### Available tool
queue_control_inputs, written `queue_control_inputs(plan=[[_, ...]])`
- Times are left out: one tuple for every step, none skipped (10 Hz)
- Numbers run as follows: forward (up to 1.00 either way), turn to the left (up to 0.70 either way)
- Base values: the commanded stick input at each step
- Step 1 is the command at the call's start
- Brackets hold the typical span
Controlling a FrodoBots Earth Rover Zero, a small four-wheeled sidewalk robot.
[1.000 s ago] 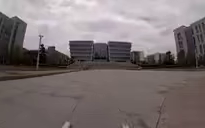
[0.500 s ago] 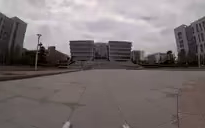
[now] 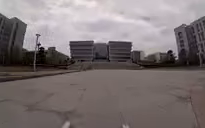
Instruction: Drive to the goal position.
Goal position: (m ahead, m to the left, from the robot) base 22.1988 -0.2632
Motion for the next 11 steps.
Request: queue_control_inputs(plan=[[0.7, 0.0], [0.7, -0.05], [0.7, -0.2], [0.7, -0.14], [0.7, -0.05], [0.7, 0.0], [0.7, 0.0], [0.7, 0.0], [0.7, 0.0], [0.7, 0.0], [0.7, 0.0]])
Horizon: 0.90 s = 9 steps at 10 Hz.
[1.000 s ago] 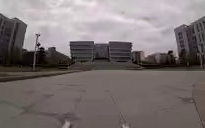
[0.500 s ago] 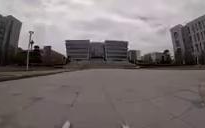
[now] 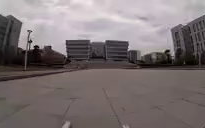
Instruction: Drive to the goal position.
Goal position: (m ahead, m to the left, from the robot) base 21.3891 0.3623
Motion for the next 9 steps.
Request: queue_control_inputs(plan=[[0.7, 0.0], [0.7, 0.0], [0.7, 0.0], [0.7, 0.0], [0.7, 0.0], [0.7, 0.0], [0.7, 0.0], [0.7, 0.0], [0.7, 0.0]])
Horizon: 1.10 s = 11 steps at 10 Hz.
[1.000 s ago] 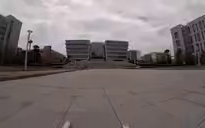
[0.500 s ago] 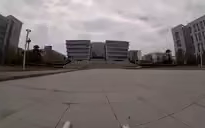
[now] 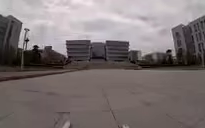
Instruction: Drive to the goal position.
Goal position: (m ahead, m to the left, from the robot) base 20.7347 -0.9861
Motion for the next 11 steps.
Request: queue_control_inputs(plan=[[0.7, 0.0], [0.7, 0.0], [0.7, 0.0], [0.7, 0.0], [0.7, 0.0], [0.7, 0.0], [0.7, 0.0], [0.7, 0.0], [0.7, 0.0], [0.7, 0.0], [0.7, 0.0]])
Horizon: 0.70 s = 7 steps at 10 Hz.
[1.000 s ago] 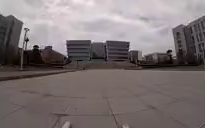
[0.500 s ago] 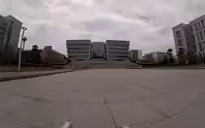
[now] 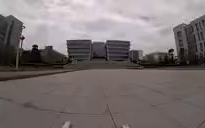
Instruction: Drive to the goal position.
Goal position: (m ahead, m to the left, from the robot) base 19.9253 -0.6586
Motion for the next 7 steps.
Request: queue_control_inputs(plan=[[0.7, 0.0], [0.7, 0.0], [0.7, 0.0], [0.7, 0.0], [0.7, 0.0], [0.7, 0.0], [0.7, 0.0]])
